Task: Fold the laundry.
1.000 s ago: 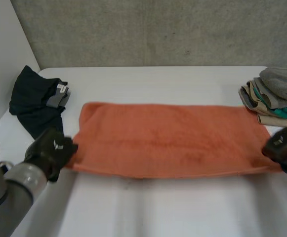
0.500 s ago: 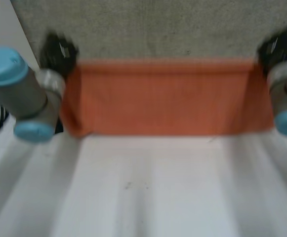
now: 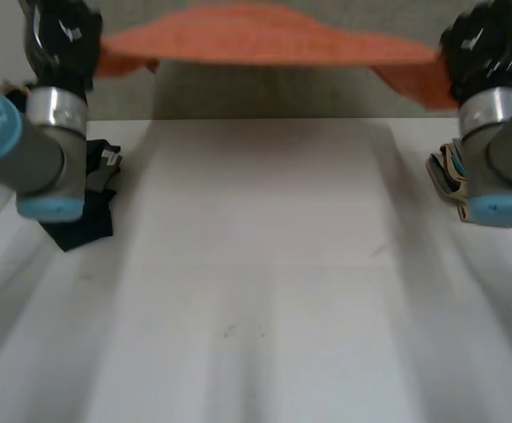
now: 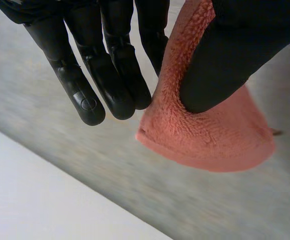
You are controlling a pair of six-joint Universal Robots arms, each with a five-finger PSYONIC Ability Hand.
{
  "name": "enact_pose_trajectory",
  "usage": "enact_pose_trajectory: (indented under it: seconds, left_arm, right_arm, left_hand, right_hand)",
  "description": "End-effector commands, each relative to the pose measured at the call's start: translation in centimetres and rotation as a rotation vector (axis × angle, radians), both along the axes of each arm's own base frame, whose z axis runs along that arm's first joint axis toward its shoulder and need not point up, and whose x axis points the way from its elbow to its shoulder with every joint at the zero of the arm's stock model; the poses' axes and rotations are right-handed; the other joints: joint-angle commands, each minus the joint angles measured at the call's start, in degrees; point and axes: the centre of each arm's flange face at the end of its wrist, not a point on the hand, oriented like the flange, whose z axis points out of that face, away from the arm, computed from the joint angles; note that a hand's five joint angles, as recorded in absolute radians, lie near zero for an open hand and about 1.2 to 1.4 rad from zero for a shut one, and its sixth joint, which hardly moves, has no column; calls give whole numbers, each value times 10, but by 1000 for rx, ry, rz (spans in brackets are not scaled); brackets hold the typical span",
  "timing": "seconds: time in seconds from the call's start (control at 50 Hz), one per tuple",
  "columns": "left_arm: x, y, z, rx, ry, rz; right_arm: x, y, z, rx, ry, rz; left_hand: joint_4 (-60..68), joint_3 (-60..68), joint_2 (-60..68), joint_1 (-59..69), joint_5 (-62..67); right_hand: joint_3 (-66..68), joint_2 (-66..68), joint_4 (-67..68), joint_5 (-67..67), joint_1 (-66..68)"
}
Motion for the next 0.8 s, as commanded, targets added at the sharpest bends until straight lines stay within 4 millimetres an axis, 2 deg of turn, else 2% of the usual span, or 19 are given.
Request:
enact_pose_trajectory:
  seconds: [0.02, 0.04, 0.08, 0.12, 0.16, 0.22, 0.26, 0.3, 0.34, 0.36, 0.38, 0.44, 0.46, 0.56, 0.6, 0.68, 0.7, 0.74, 0.8]
  left_arm:
    - [-1, 17, -87, 228, -53, -42]
    - [0, 20, -97, 254, -62, -44]
    - [3, 30, -121, 329, -82, -46]
    - [4, 39, -135, 375, -96, -49]
    - [8, 53, -151, 436, -117, -50]
    - [13, 70, -163, 499, -136, -48]
    - [20, 87, -155, 515, -155, -40]
    - [25, 101, -148, 528, -175, -35]
    - [33, 125, -141, 570, -221, -22]
    - [36, 133, -140, 592, -239, -19]
    - [41, 150, -137, 641, -281, -16]
    - [48, 177, -135, 743, -352, -13]
    - [53, 193, -135, 822, -390, -17]
    - [61, 228, -140, 1073, -470, -48]
    - [60, 228, -139, 1088, -472, -51]
    - [53, 206, -132, 1006, -450, -45]
    - [49, 192, -133, 965, -439, -40]
    - [44, 179, -133, 921, -430, -40]
    - [27, 155, -132, 810, -410, -58]
  right_arm:
    - [1, 3, -72, 243, 31, 24]
    - [0, 6, -87, 297, 40, 25]
    - [-1, 10, -99, 349, 49, 25]
    - [-7, 16, -112, 423, 66, 14]
    - [-10, 24, -119, 478, 88, 9]
    - [-16, 44, -128, 604, 124, 2]
    - [-22, 56, -126, 665, 144, -8]
    - [-41, 75, -123, 785, 168, -44]
    - [-54, 87, -122, 866, 180, -68]
    - [-65, 104, -120, 947, 197, -85]
    - [-70, 112, -118, 980, 209, -90]
    - [-85, 143, -109, 1056, 293, -99]
    - [-89, 149, -108, 1063, 321, -101]
    - [-107, 153, -113, 1044, 430, -127]
    - [-109, 148, -112, 1012, 431, -142]
    - [-106, 129, -111, 929, 399, -149]
    - [-106, 123, -115, 920, 390, -153]
    - [-103, 107, -125, 889, 360, -161]
    - [-98, 96, -126, 846, 328, -159]
  left_hand:
    - [110, 114, 112, 130, 144]
    - [110, 114, 112, 130, 144]
    - [110, 114, 112, 130, 144]
    - [110, 114, 112, 130, 144]
    - [110, 114, 112, 130, 144]
    - [110, 114, 112, 130, 144]
    - [110, 114, 112, 130, 144]
    - [110, 114, 112, 130, 144]
    - [110, 114, 112, 130, 144]
    - [110, 114, 112, 130, 144]
    - [110, 114, 112, 130, 144]
    - [110, 114, 112, 130, 144]
    - [110, 114, 112, 130, 144]
    - [110, 114, 112, 130, 144]
    - [110, 114, 112, 130, 144]
    - [110, 114, 112, 130, 144]
    - [110, 114, 112, 130, 144]
    - [110, 114, 112, 130, 144]
    - [110, 114, 112, 130, 144]
  right_hand:
    - [112, 121, 109, 127, 150]
    - [112, 121, 109, 127, 150]
    - [112, 121, 109, 127, 150]
    - [112, 121, 109, 127, 150]
    - [112, 121, 109, 127, 150]
    - [112, 121, 109, 127, 150]
    - [112, 121, 109, 127, 150]
    - [112, 121, 109, 127, 150]
    - [112, 121, 109, 127, 150]
    - [112, 121, 109, 127, 150]
    - [112, 121, 109, 127, 150]
    - [112, 121, 109, 127, 150]
    - [112, 121, 109, 127, 150]
    - [112, 121, 109, 127, 150]
    - [112, 121, 109, 127, 150]
    - [112, 121, 109, 127, 150]
    - [112, 121, 109, 127, 150]
    - [112, 121, 109, 127, 150]
    - [112, 121, 109, 127, 150]
